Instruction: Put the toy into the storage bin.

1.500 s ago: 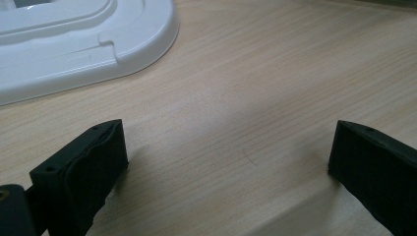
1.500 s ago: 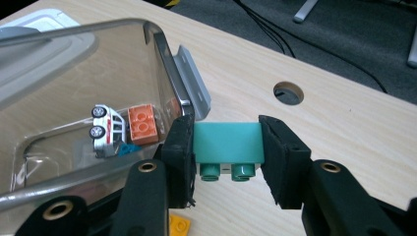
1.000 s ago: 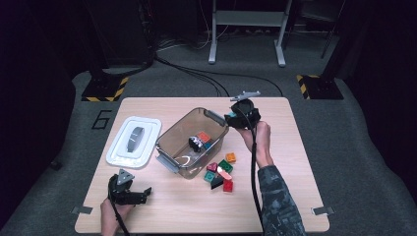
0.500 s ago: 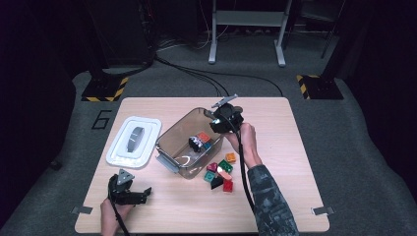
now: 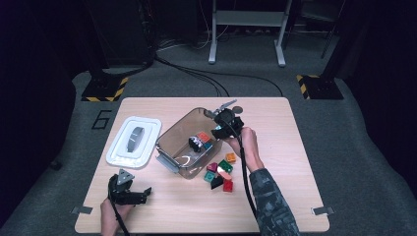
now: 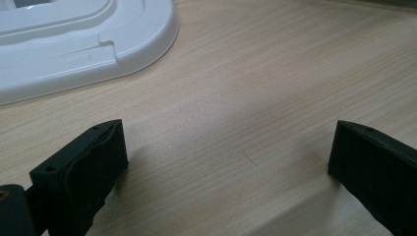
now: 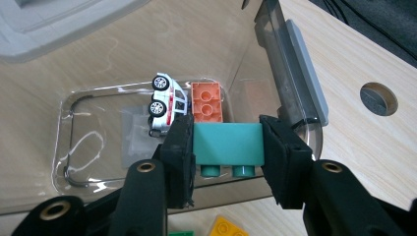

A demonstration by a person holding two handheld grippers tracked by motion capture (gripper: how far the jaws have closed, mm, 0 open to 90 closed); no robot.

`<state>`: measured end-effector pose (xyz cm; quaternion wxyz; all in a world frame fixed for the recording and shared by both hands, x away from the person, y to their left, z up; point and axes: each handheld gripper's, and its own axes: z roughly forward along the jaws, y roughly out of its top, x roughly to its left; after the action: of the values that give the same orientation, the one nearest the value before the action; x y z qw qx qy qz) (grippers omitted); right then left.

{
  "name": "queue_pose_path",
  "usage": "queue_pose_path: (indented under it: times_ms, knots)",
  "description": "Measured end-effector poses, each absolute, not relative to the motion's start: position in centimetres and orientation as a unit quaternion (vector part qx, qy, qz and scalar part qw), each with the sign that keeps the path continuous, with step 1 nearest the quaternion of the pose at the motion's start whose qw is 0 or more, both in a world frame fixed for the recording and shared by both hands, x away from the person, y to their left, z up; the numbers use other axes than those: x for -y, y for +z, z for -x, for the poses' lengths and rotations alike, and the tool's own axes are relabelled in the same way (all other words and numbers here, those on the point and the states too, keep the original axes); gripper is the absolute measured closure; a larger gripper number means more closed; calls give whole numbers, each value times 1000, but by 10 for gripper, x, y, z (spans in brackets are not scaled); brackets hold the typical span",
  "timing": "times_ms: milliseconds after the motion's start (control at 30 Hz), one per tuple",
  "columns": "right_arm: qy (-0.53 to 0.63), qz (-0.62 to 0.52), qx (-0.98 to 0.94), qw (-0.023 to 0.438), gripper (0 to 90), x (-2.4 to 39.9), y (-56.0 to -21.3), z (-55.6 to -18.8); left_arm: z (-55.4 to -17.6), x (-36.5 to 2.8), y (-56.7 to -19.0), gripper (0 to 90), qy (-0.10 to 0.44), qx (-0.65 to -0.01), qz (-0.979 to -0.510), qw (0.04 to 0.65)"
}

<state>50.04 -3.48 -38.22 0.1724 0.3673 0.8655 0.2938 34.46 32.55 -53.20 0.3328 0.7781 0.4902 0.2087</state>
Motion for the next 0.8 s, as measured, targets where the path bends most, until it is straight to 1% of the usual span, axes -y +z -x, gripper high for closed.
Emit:
queue_pose_path:
  times_ms: [67,133,167,267,300,333,400,533,667,800]
  knots:
    - [290,-368,-867,169,568,34,-382,-499,-345,-325,-532,10,209,-490,-778,333]
    - [286,-365,-869,172,531,34,-383,-498,-345,-325,-532,11,209,-490,-778,333]
    - [283,-362,-871,174,492,34,-383,-497,-345,-325,-532,10,208,-490,-778,333]
    - [287,-365,-868,178,421,36,-381,-493,-345,-325,-532,11,209,-490,-778,333]
    - [288,-365,-867,177,377,37,-380,-491,-345,-325,-532,11,209,-490,-778,333]
    - [296,-367,-864,178,357,39,-379,-489,-345,-325,-532,11,208,-490,-778,332]
    - [308,-371,-857,180,271,43,-379,-484,-345,-325,-532,11,209,-490,-778,333]
    - [327,-386,-842,186,156,56,-380,-471,-345,-325,-532,10,208,-490,-778,333]
    - [339,-408,-827,186,124,70,-389,-461,-345,-325,-532,11,209,-490,-778,333]
    - [341,-427,-818,179,81,85,-405,-458,-345,-325,-532,11,209,-491,-778,333]
